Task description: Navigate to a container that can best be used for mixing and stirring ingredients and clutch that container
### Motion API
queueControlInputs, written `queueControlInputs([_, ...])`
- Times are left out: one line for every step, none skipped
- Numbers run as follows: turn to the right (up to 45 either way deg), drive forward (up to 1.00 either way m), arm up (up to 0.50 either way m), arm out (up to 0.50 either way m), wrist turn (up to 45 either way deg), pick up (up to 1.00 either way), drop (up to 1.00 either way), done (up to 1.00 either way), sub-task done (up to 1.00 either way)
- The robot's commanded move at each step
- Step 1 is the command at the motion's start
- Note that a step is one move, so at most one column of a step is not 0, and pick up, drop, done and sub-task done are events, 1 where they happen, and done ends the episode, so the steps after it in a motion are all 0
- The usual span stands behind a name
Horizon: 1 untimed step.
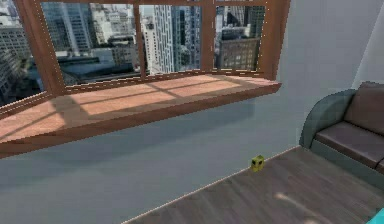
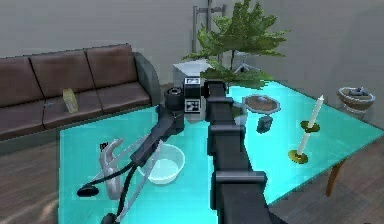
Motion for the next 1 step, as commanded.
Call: queueControlInputs([0.0,0.00,0.00,0.00,45.0,0.00,0.00,0.00,0.00])
